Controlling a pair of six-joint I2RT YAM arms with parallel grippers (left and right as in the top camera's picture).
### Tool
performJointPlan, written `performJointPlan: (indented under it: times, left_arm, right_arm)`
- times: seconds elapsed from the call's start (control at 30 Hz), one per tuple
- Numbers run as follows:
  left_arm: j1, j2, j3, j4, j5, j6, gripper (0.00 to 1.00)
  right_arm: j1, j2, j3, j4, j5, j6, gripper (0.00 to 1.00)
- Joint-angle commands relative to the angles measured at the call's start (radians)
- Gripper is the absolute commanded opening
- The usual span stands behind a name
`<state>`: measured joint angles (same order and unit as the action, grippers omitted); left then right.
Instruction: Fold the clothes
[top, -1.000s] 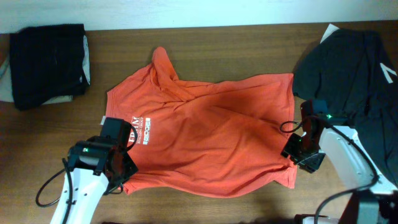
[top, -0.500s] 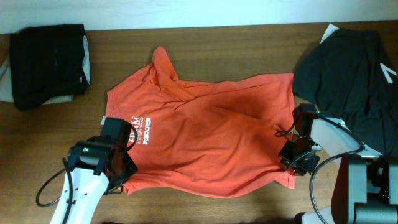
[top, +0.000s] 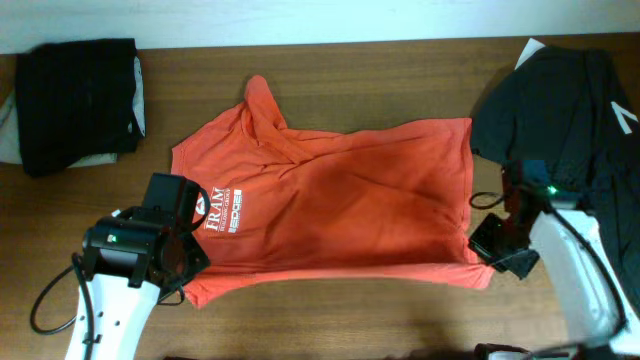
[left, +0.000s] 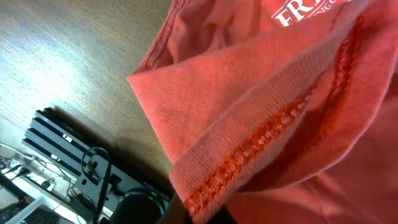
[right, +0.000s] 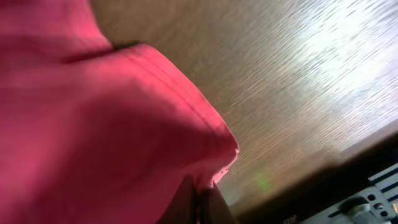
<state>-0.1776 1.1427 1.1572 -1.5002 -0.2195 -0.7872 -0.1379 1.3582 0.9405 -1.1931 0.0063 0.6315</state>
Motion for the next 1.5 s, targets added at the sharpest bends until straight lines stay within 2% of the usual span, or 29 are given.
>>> performJointPlan:
  times: [0.0, 0.03, 0.07, 0.17, 0.27, 0.4, 0.53, 0.67, 0.8, 0.83, 0.87, 0.9, 0.93, 0.97, 1.0, 1.03, 1.07, 1.1, 1.17, 1.2, 1.23, 1.3, 1.37, 1.47]
  left_arm:
    - [-0.001, -0.006, 0.011, -0.077, -0.079, -0.086, 0.01]
    - [-0.001, -0.014, 0.011, -0.143, -0.123, -0.177, 0.01]
    - [-0.001, -0.028, 0.011, -0.171, -0.14, -0.2, 0.01]
    - [-0.001, -0.072, 0.011, -0.164, -0.125, -0.2, 0.01]
    - [-0.001, -0.057, 0.009, -0.049, -0.09, -0.2, 0.01]
    - [-0.001, 0.05, 0.002, 0.086, -0.092, -0.2, 0.01]
    - [0.001, 0.282, 0.002, 0.271, -0.157, -0.2, 0.01]
    - [0.072, 0.522, 0.002, 0.444, -0.197, -0.2, 0.01]
    - [0.142, 0.607, 0.002, 0.637, -0.196, -0.151, 0.02]
    - [0.141, 0.613, 0.002, 0.666, -0.196, -0.132, 0.09]
    - [0.142, 0.614, 0.002, 0.693, -0.197, -0.131, 0.33]
    - [0.142, 0.613, 0.004, 0.718, -0.202, -0.089, 0.61]
    - [0.143, 0.613, 0.019, 0.725, -0.208, -0.002, 0.76]
    - [0.143, 0.613, 0.06, 0.691, -0.208, 0.103, 0.98]
    - [0.144, 0.613, 0.113, 0.611, -0.206, 0.119, 0.99]
    - [0.144, 0.613, 0.184, 0.494, -0.173, 0.119, 0.99]
    - [0.144, 0.613, 0.218, 0.421, -0.124, 0.119, 0.99]
    - [0.141, 0.613, 0.22, 0.363, -0.047, 0.119, 0.98]
    - [0.125, 0.623, 0.169, 0.34, 0.089, 0.134, 0.59]
    - [0.108, 0.631, 0.097, 0.352, 0.109, 0.134, 0.36]
    - [0.103, 0.636, 0.061, 0.364, 0.112, 0.134, 0.24]
    - [0.102, 0.666, -0.023, 0.427, 0.131, 0.133, 0.08]
    - [0.104, 0.717, -0.062, 0.493, 0.13, 0.121, 0.03]
    - [0.135, 0.773, -0.065, 0.487, 0.127, 0.099, 0.02]
  right_arm:
    - [-0.009, -0.161, 0.049, -0.074, 0.1, 0.014, 0.04]
    - [-0.009, -0.201, 0.049, -0.095, 0.1, 0.014, 0.04]
    - [-0.009, -0.24, 0.049, -0.118, 0.1, 0.014, 0.04]
    - [-0.009, -0.365, 0.049, -0.161, 0.1, 0.058, 0.04]
    - [-0.009, -0.394, 0.049, -0.146, 0.108, 0.058, 0.04]
    - [-0.006, -0.279, 0.049, -0.01, 0.095, 0.058, 0.04]
    - [-0.006, -0.121, 0.049, 0.117, 0.079, 0.058, 0.04]
    - [0.03, 0.03, 0.045, 0.182, 0.054, 0.058, 0.04]
    - [0.088, 0.155, 0.045, 0.322, 0.057, 0.058, 0.04]
    - [0.088, 0.171, 0.045, 0.343, 0.058, 0.057, 0.06]
    - [0.088, 0.19, 0.045, 0.369, 0.058, 0.045, 0.15]
    - [0.088, 0.199, 0.047, 0.389, 0.057, -0.008, 0.3]
    - [0.084, 0.196, 0.068, 0.375, 0.058, -0.065, 0.6]
    - [0.079, 0.196, 0.103, 0.335, 0.058, -0.085, 0.93]
    - [0.071, 0.196, 0.161, 0.262, 0.056, -0.085, 0.99]
    - [0.069, 0.196, 0.239, 0.17, 0.051, -0.117, 0.99]
    - [0.072, 0.196, 0.271, 0.123, 0.05, -0.126, 0.99]
    - [0.072, 0.198, 0.267, 0.099, 0.034, -0.127, 0.89]
    - [0.073, 0.203, 0.199, 0.098, -0.018, -0.127, 0.43]
    - [0.073, 0.203, 0.132, 0.14, -0.023, -0.126, 0.27]
    - [0.073, 0.203, 0.088, 0.174, -0.041, -0.127, 0.23]
    - [0.073, 0.204, -0.02, 0.279, -0.109, -0.126, 0.18]
    - [0.072, 0.204, -0.106, 0.376, -0.108, -0.119, 0.18]
    - [0.069, 0.206, -0.163, 0.435, -0.103, -0.091, 0.18]
